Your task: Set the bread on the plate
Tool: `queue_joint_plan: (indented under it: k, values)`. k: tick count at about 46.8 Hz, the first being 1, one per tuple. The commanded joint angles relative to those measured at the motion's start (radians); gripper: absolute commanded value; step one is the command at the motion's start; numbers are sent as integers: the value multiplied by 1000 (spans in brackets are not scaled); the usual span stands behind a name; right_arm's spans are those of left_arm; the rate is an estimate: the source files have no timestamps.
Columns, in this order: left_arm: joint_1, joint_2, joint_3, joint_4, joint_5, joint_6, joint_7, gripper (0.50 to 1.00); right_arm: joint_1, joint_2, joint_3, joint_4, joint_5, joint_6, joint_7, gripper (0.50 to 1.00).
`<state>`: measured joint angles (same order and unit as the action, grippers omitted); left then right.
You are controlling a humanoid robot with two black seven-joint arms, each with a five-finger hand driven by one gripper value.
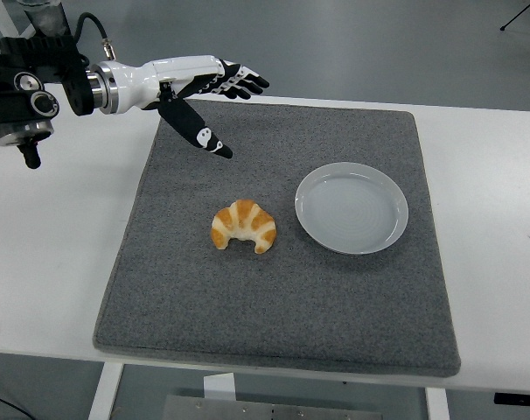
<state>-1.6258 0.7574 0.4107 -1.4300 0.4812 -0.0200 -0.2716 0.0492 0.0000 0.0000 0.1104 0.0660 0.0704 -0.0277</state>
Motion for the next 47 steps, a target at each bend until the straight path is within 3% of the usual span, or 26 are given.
queue_joint_plan:
  k: [1,14,27,38,47]
  values:
    - [9,0,0,-9,26,2,0,984,0,0,0,0,0,0,0,952]
    - [99,-3,-7,-26,96,35,-4,984,1,0,0,0,0,0,0,952]
    - [323,-15,-114,-24,269,156,-75,977,1,0,0,0,0,0,0,952]
    - [474,-64,-193,20,370,204,-81,975,0,0,0,0,0,-1,0,952]
    - [537,-119,-202,85,379,275,-158,975,0,0,0,0,0,-1,0,952]
